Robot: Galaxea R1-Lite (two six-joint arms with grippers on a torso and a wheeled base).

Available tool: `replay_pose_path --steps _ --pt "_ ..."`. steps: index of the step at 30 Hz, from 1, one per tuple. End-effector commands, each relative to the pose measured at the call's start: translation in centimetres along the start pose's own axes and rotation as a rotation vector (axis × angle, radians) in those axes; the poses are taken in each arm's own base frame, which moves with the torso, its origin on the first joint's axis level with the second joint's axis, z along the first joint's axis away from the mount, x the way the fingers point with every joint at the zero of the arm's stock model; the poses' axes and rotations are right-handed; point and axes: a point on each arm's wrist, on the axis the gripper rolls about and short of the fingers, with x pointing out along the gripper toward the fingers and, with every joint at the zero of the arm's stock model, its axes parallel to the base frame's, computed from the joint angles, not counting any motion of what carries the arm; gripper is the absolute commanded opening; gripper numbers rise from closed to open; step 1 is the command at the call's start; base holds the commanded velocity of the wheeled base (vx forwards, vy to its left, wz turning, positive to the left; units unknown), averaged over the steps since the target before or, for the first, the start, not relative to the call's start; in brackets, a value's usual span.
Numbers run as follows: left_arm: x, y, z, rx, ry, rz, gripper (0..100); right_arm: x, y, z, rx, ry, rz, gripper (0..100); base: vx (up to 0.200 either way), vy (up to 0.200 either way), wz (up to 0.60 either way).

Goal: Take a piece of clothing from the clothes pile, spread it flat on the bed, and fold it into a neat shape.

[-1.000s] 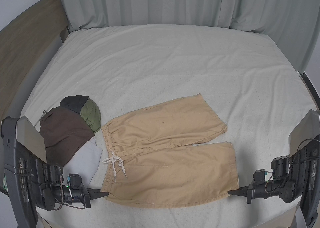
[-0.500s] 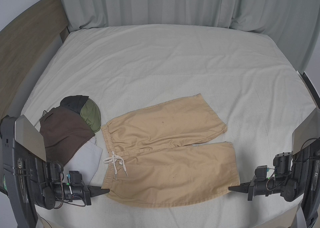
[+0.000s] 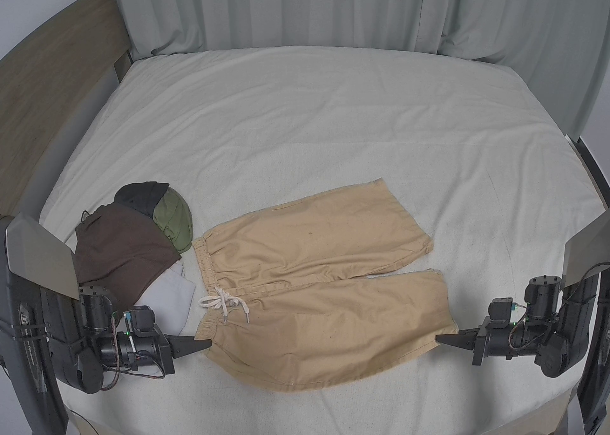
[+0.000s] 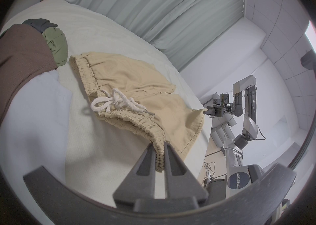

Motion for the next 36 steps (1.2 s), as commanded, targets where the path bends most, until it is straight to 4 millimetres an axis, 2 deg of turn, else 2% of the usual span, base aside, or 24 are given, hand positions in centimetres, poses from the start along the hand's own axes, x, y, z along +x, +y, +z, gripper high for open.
replay_pose_path --steps 1,21,36 --pt "0.1 0.1 0.9 0.011 -0.029 0.006 0 -0.2 0.3 1.2 -0.014 -0.043 0.003 0 0.000 0.000 0.00" --pt "0.4 0.1 3.1 -0.044 -0.108 0.095 0 -0.4 2.0 4.7 0.033 -0.157 0.024 0 0.000 0.000 0.00" --pt "0.5 0.0 4.4 -0.041 -0.155 0.127 0 -0.2 1.8 5.4 0.016 -0.187 0.006 0 0.000 0.000 0.00"
